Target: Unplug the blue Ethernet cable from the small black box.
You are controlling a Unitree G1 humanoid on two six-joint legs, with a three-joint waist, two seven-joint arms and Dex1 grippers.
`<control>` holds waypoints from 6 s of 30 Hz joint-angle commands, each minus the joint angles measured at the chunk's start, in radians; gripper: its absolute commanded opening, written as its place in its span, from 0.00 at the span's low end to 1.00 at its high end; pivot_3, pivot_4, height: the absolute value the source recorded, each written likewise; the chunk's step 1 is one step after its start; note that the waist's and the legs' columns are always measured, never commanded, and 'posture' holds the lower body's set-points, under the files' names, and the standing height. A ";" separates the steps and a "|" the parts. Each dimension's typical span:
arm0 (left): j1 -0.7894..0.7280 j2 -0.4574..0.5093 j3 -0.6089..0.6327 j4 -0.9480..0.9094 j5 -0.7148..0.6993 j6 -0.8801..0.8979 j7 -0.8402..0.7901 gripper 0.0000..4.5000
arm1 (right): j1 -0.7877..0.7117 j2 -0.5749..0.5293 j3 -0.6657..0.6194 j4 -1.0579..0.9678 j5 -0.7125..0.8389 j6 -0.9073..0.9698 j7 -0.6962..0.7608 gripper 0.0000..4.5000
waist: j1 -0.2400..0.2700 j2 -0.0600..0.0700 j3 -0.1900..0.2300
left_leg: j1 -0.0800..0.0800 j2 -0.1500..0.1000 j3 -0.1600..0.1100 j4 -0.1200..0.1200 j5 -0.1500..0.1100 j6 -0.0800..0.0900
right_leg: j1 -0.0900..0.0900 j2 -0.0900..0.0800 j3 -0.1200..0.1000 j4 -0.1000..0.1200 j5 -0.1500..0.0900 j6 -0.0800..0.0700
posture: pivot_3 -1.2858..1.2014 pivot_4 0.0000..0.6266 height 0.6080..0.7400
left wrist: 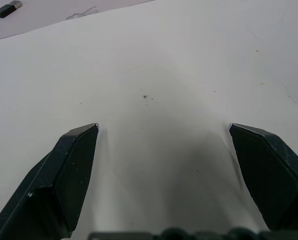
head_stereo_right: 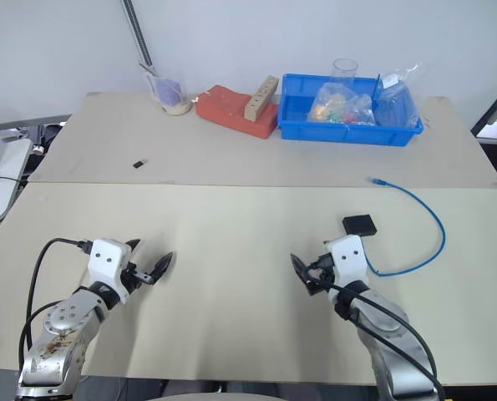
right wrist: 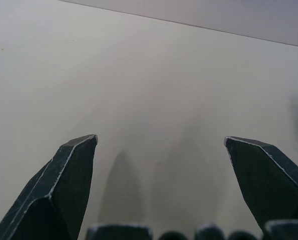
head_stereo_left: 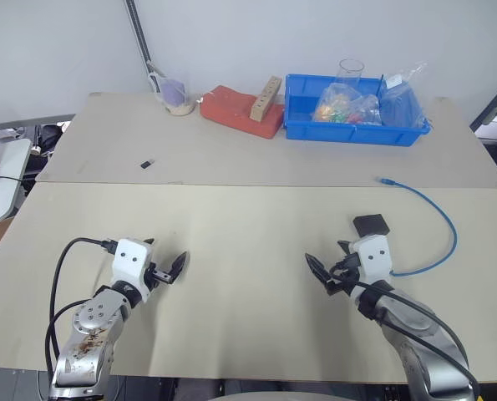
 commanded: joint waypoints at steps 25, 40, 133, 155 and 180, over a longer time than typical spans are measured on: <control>-0.683 0.176 -0.367 0.019 -0.249 0.060 -0.741 0.99 | -0.102 -0.219 -0.286 0.206 0.114 0.165 0.121 1.00 | 0.003 0.001 0.000 | -0.001 -0.010 -0.001 0.001 0.001 0.002 | 0.001 -0.001 0.003 0.000 -0.001 0.002 | 0.52 0.24 1.00; -0.642 0.191 -0.331 0.020 -0.255 0.062 -0.723 1.00 | -0.161 -0.248 -0.221 0.236 0.088 0.120 0.153 0.05 | 0.005 0.001 0.000 | -0.001 -0.010 -0.001 0.001 0.001 0.002 | 0.001 -0.001 0.003 0.001 -0.001 0.002 | 0.52 0.24 1.00; -0.841 0.161 -0.241 0.230 -0.420 0.290 -0.828 0.13 | -0.925 -0.403 0.239 0.415 0.361 0.173 0.850 0.46 | 0.006 0.002 0.002 | -0.005 -0.009 -0.009 0.006 0.003 0.004 | -0.002 -0.003 -0.004 0.008 -0.002 0.003 | 0.52 0.24 1.00; -0.815 0.176 -0.254 0.211 -0.388 0.268 -0.846 0.13 | -0.940 -0.413 0.230 0.429 0.340 0.196 0.934 0.00 | 0.007 0.002 0.002 | -0.005 -0.009 -0.010 0.006 0.003 0.004 | -0.002 -0.003 -0.005 0.008 -0.002 0.003 | 0.52 0.24 1.00; -0.529 0.078 -0.072 0.159 -0.227 0.003 -0.398 0.13 | -0.651 -0.331 0.220 0.666 -0.018 -0.175 0.663 0.36 | 0.029 0.001 0.002 | -0.005 -0.009 -0.010 0.005 0.003 0.004 | -0.002 -0.005 -0.006 0.008 -0.001 0.003 | 0.52 0.24 1.00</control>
